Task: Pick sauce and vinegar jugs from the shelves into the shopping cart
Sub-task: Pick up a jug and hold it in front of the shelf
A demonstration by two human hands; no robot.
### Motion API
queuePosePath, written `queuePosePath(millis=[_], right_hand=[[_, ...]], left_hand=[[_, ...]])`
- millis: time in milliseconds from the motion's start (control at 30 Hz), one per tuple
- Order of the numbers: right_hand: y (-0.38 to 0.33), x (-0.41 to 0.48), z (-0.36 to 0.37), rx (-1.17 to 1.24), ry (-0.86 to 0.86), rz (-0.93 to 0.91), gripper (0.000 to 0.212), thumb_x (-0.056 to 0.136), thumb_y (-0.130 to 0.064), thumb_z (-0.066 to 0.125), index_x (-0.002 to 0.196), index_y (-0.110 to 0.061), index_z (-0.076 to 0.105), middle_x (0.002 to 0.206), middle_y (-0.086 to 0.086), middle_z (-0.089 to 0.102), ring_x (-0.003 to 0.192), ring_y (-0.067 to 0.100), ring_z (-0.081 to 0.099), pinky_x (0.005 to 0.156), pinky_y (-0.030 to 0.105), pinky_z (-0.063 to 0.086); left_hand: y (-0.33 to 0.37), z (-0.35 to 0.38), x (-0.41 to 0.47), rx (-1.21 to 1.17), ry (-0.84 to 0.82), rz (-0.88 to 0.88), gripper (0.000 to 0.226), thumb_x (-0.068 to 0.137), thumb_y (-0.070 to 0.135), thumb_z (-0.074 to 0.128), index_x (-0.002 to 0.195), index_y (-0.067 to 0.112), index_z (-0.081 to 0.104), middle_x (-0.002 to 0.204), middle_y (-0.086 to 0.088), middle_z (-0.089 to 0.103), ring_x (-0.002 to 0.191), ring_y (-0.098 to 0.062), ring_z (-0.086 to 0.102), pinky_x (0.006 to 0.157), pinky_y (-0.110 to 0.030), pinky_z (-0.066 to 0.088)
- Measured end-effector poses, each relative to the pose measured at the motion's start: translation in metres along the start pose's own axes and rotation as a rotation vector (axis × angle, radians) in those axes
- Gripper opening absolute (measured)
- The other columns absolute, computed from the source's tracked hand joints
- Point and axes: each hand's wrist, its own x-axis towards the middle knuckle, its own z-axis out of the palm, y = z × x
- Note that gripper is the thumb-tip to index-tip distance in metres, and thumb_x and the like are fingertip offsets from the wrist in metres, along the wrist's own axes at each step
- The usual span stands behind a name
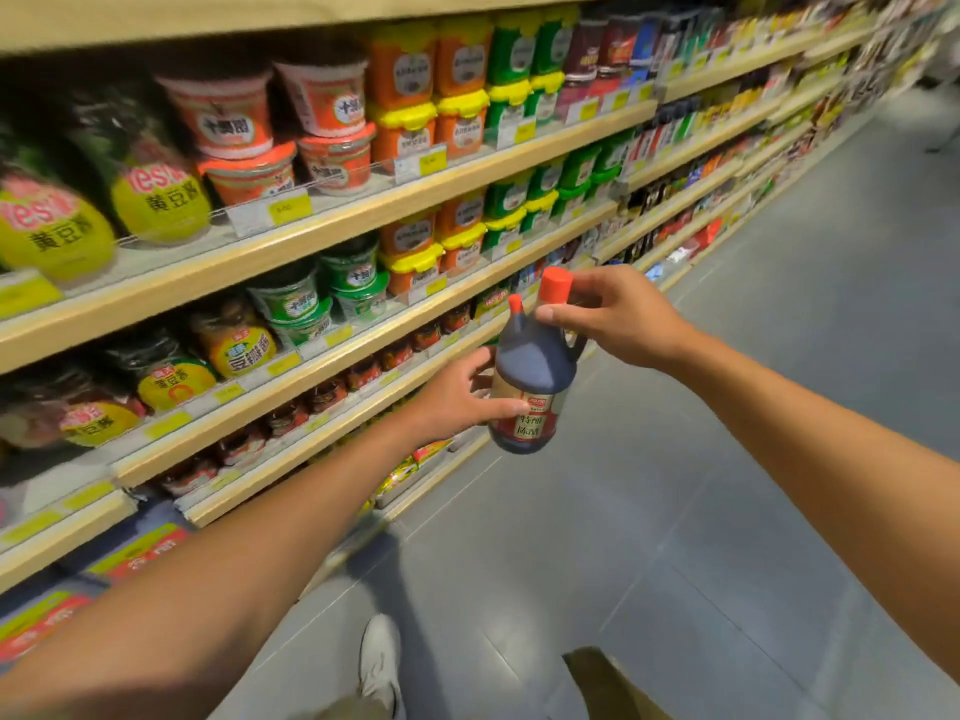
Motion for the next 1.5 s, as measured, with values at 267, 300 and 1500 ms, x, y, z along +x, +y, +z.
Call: queuePosePath(millis=[267, 300, 1500], right_hand=[[-0.082, 0.027, 0.056, 0.082, -0.173, -0.239, 0.031, 0.086, -0.048, 0.072, 0.097, -0.02, 0.077, 0.087, 0.003, 0.078, 0.08, 0.022, 0.075, 0.066, 0.052, 0.062], [-0.093, 0.031, 0.067, 0.09, -0.199, -0.27, 0.032, 0.083, -0.051, 0.072, 0.093, -0.02, 0.077, 0.083, 0.003, 0.077, 0.076, 0.023, 0.075, 0.063, 0.051, 0.062], [-0.283, 0.041, 0.425, 0.065, -0.745, -0.261, 0.092, 0.072, -0.017, 0.093, 0.148, -0.025, 0.042, 0.121, -0.003, 0.065, 0.078, 0.011, 0.072, 0.073, 0.033, 0.062]], left_hand=[[0.006, -0.059, -0.098, 0.063, 0.304, -0.064, 0.072, 0.074, 0.048, 0.085, 0.136, 0.029, 0.054, 0.13, 0.009, 0.065, 0.114, -0.008, 0.064, 0.094, -0.039, 0.058], [0.006, -0.067, -0.113, 0.061, 0.345, -0.073, 0.07, 0.075, 0.045, 0.086, 0.135, 0.029, 0.054, 0.128, 0.01, 0.066, 0.113, -0.006, 0.064, 0.095, -0.039, 0.058], [-0.113, -0.276, -0.425, 0.116, 0.852, -0.244, 0.077, 0.071, 0.043, 0.09, 0.138, 0.036, 0.05, 0.125, 0.025, 0.061, 0.113, 0.004, 0.059, 0.083, -0.011, 0.048]])
